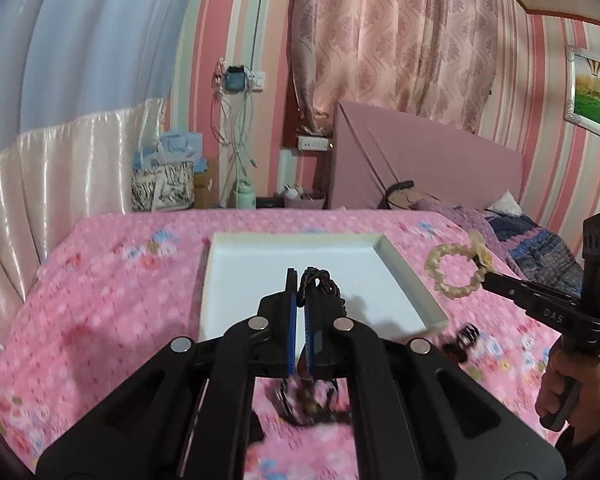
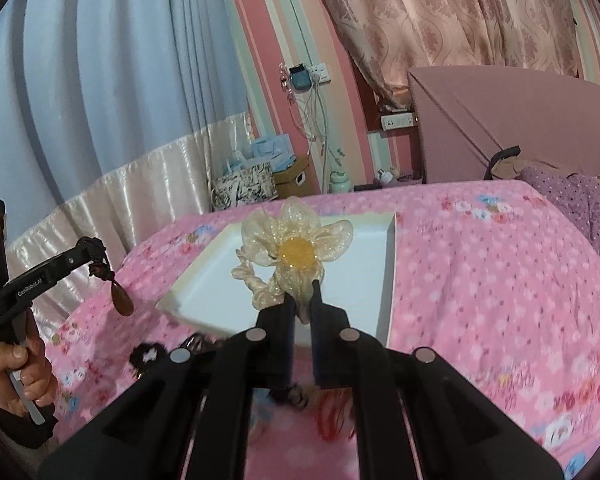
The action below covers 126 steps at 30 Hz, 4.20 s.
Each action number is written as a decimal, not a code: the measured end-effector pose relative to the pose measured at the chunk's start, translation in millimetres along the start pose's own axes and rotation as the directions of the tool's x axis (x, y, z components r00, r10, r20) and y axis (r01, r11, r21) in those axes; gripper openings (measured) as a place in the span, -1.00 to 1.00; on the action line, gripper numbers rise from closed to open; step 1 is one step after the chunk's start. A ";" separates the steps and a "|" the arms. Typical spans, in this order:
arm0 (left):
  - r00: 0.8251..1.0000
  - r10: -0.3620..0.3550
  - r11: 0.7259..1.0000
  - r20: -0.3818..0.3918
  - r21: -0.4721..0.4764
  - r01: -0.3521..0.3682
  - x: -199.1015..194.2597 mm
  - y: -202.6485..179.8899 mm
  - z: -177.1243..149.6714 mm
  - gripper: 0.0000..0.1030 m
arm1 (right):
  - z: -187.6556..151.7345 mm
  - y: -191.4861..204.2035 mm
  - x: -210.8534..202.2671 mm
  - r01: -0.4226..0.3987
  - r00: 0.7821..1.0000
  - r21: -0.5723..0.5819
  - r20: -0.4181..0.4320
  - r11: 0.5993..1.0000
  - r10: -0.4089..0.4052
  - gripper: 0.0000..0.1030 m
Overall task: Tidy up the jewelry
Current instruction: 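Carry the scrunchie with the right tool while the left tool carries the necklace over the white tray, then open the right tool to drop the scrunchie while the left tool releases the necklace into the tray, then withdraw both open tools from the tray toward the remaining jewelry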
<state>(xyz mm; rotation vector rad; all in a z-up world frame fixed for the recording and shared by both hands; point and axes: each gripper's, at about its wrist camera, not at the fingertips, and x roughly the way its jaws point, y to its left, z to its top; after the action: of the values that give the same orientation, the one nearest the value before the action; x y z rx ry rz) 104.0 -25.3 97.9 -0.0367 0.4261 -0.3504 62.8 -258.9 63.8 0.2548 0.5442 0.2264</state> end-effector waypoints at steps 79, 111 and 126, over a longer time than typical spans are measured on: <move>0.966 0.165 0.986 -0.197 0.012 -0.166 135.0 28.9 -70.6 0.18 | -42.8 -17.5 95.1 0.186 0.970 -0.114 -0.136 0.976 -0.201 0.12; 0.973 0.226 0.960 0.048 -0.179 -0.214 69.6 69.7 -64.6 0.63 | -41.4 -7.5 59.1 0.203 0.979 -0.118 0.048 0.972 -0.199 0.59; 0.974 0.225 0.974 0.031 0.004 -0.225 81.2 37.9 -63.9 0.87 | -36.5 -33.2 45.1 0.148 0.986 -0.009 0.076 0.989 -0.147 0.63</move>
<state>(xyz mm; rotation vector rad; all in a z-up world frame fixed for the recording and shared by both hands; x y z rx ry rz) 159.2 -14.9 3.3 0.0136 0.3943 -0.1280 85.7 -271.2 2.1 0.2067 0.4843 0.0764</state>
